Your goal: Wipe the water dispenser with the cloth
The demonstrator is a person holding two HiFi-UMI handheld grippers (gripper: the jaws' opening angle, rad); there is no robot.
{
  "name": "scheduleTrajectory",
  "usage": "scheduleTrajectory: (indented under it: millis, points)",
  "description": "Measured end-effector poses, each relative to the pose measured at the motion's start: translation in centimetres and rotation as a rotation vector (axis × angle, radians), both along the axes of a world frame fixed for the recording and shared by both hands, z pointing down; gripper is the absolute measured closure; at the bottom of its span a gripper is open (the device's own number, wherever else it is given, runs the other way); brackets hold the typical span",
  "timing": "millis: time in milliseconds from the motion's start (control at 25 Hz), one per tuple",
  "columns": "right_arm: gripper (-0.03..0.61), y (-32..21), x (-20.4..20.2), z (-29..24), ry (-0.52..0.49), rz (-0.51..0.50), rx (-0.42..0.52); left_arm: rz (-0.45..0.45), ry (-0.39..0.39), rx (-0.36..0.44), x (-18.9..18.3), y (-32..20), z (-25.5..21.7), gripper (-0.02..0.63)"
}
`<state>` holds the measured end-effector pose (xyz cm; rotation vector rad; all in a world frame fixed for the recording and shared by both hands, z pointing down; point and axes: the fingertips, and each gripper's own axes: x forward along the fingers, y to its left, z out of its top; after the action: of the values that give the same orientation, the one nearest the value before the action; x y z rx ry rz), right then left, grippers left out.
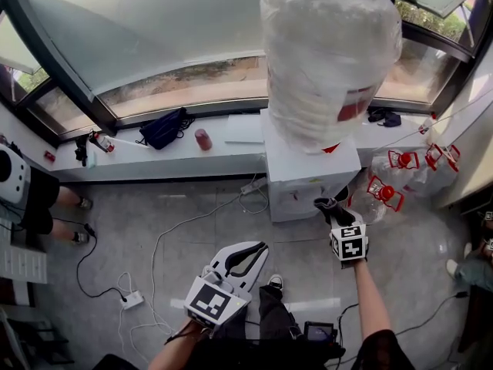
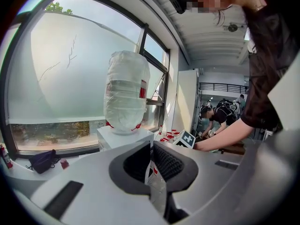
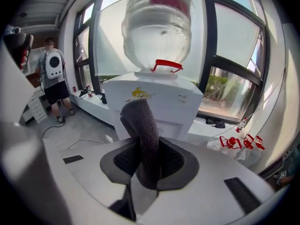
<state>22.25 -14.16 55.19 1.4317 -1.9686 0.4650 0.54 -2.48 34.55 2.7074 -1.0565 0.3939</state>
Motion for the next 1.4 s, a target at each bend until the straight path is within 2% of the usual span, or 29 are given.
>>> scheduleTrajectory:
  millis: [160,400,640,840,1040,1200,1400]
  points:
    - [0.477,0.4,-4.4,1.2,-0.021,-0.062,-0.005,0.032,-0.016,0.02,-0.4,-0.1,1.3,0.586]
    - [0.477,0.3,-11.1,4.5,-0.063,-0.125,-0.017,0.03,-0.027,0.016,-1.9,-0.6,4.6,0.586]
    - [0.477,-1.1,-14.4,10.2,-0.064,-0.132,-0.031,0.03,-0.061,0.01,-2.5,-1.6,8.5,0.586]
    - [0.477,-2.8,-13.7,14.7,-0.07,-0.012,-0.081,0.019,-0.061,-0.001,-2.2,-2.8,10.6,0.586]
    - [0.477,-4.4,-12.8,18.2,-0.079,0.027,-0.098,0.035,-0.073,-0.002,-1.4,-3.7,11.8,0.586]
    - [0.477,-5.9,-10.5,19.7,-0.105,0.082,-0.097,0.035,-0.085,-0.006,-0.3,-4.6,12.7,0.586]
    - [0.477,-7.2,-7.7,19.7,-0.07,0.062,-0.093,0.031,-0.059,-0.026,1.4,-5.4,13.2,0.586]
